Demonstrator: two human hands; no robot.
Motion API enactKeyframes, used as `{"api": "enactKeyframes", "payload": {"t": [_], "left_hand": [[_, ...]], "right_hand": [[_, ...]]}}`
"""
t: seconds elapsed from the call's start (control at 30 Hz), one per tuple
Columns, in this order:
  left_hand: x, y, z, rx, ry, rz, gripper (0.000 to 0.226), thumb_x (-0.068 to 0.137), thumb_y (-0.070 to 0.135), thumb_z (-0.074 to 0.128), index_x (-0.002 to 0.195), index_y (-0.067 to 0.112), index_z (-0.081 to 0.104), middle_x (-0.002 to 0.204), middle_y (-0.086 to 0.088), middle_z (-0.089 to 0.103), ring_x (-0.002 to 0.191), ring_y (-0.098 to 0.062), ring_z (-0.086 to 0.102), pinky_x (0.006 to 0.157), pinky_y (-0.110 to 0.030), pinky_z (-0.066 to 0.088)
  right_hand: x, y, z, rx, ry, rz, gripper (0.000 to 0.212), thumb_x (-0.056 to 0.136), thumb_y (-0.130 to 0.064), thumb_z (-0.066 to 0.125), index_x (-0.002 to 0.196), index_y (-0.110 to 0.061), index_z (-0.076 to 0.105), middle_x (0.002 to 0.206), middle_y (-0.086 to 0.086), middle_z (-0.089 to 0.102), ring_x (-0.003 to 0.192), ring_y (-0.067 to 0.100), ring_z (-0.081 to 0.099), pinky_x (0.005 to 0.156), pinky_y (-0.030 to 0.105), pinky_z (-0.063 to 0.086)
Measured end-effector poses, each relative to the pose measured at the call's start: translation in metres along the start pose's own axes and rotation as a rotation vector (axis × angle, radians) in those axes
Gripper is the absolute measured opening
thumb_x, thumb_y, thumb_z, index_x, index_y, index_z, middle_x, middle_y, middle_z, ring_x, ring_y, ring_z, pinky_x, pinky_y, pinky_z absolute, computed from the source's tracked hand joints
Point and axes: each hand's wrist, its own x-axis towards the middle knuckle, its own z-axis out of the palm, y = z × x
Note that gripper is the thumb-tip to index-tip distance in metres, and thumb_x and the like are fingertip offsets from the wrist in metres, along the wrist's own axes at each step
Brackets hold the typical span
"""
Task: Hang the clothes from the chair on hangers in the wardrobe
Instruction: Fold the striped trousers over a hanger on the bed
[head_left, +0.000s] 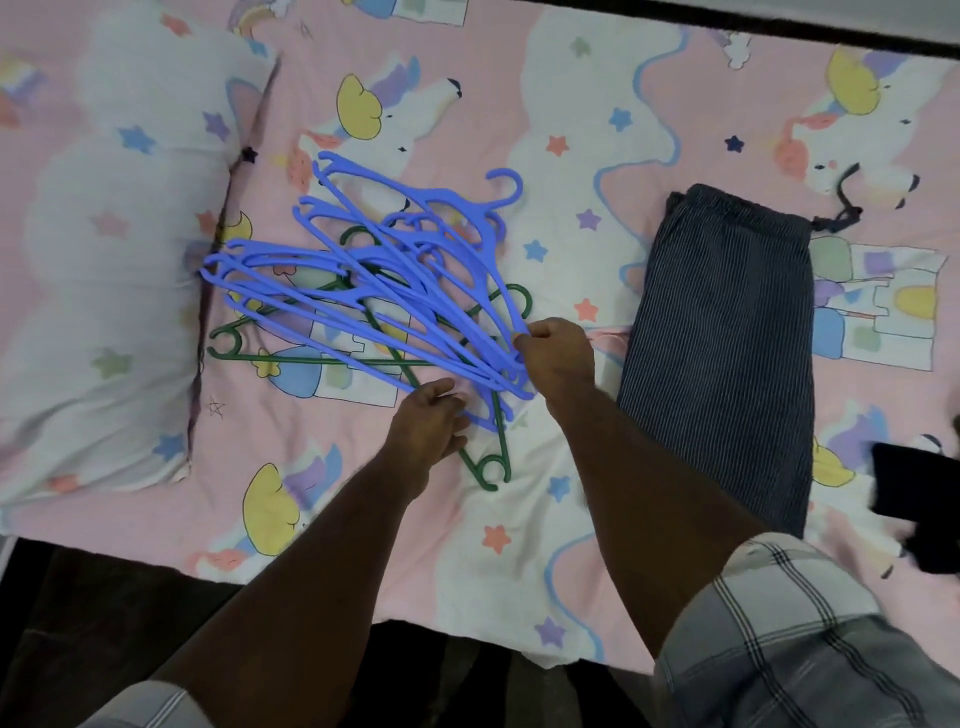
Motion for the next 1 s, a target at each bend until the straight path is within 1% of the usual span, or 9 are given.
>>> {"api": "enactKeyframes", "payload": {"t": [0.13,0.27,0.4,0.6,0.7,0.77,0.87,0.93,1.0], "left_hand": [[-0.011,0.015,0.001,-0.025,0.031,0.04,0.024,0.099,0.013,0.057,0.123,0.016,0.062,0.11,-0.008,0.069,0.094,-0.022,0.067,0.087,-0.037,0.056],[-0.022,0.035,0.012,-0.056,0.094,0.141,0.013,0.1,0.013,0.057,0.11,0.017,0.066,0.107,-0.008,0.069,0.091,-0.023,0.068,0.081,-0.035,0.056],[-0.033,0.055,0.045,-0.073,0.102,0.237,0.01,0.101,0.016,0.058,0.098,0.017,0.067,0.094,-0.008,0.067,0.086,-0.023,0.067,0.076,-0.034,0.056],[-0.037,0.062,0.125,0.009,0.044,0.263,0.01,0.099,0.013,0.059,0.105,0.015,0.067,0.104,-0.01,0.07,0.09,-0.022,0.071,0.073,-0.031,0.055],[-0.039,0.057,0.174,0.05,0.021,0.256,0.011,0.1,0.012,0.058,0.106,0.016,0.065,0.106,-0.01,0.071,0.093,-0.024,0.07,0.078,-0.033,0.056],[-0.042,0.057,0.207,0.087,0.02,0.26,0.012,0.1,0.009,0.057,0.099,0.017,0.065,0.099,-0.01,0.069,0.087,-0.022,0.067,0.077,-0.034,0.053],[-0.04,0.062,0.25,0.139,0.007,0.292,0.019,0.098,0.004,0.056,0.087,0.016,0.066,0.082,-0.01,0.061,0.075,-0.019,0.057,0.066,-0.031,0.048],[-0.032,0.066,0.27,0.191,0.01,0.321,0.014,0.097,0.007,0.057,0.094,0.013,0.07,0.075,-0.006,0.061,0.071,-0.017,0.057,0.062,-0.03,0.049],[-0.021,0.071,0.282,0.26,0.033,0.348,0.013,0.098,0.012,0.059,0.104,0.013,0.071,0.077,-0.004,0.066,0.071,-0.016,0.06,0.066,-0.032,0.053]], "right_hand": [[-0.008,-0.011,-0.032,0.344,-0.023,0.037,0.004,0.087,-0.007,0.068,0.085,-0.009,0.071,0.07,0.002,0.067,0.052,0.006,0.056,0.055,0.021,0.045],[-0.012,-0.009,-0.085,0.426,-0.018,0.016,0.01,0.089,-0.005,0.068,0.083,-0.013,0.07,0.08,0.006,0.072,0.06,0.008,0.061,0.054,0.02,0.046],[-0.01,0.016,-0.155,0.349,0.046,-0.058,0.013,0.09,-0.01,0.069,0.078,-0.016,0.074,0.071,0.007,0.07,0.059,0.011,0.058,0.056,0.026,0.045],[0.009,0.069,-0.257,0.334,0.125,-0.074,0.016,0.091,-0.007,0.068,0.081,-0.018,0.072,0.074,0.007,0.069,0.065,0.016,0.061,0.065,0.025,0.05],[0.024,0.099,-0.298,0.39,0.15,-0.034,0.007,0.09,-0.003,0.068,0.089,-0.008,0.072,0.077,0.01,0.069,0.065,0.016,0.061,0.061,0.021,0.05],[0.037,0.115,-0.323,0.394,0.164,0.003,0.007,0.09,-0.002,0.068,0.094,-0.006,0.071,0.078,0.009,0.069,0.063,0.014,0.06,0.056,0.018,0.047],[0.061,0.132,-0.353,0.361,0.162,0.016,0.018,0.09,-0.002,0.068,0.082,-0.018,0.07,0.077,0.008,0.069,0.06,0.014,0.059,0.056,0.021,0.046],[0.078,0.139,-0.372,0.33,0.148,-0.007,0.02,0.09,-0.002,0.068,0.08,-0.02,0.07,0.076,0.008,0.069,0.058,0.012,0.059,0.057,0.021,0.046],[0.097,0.143,-0.387,0.285,0.134,-0.033,0.019,0.09,-0.002,0.068,0.08,-0.019,0.071,0.072,0.007,0.068,0.06,0.015,0.058,0.06,0.024,0.047]]}}
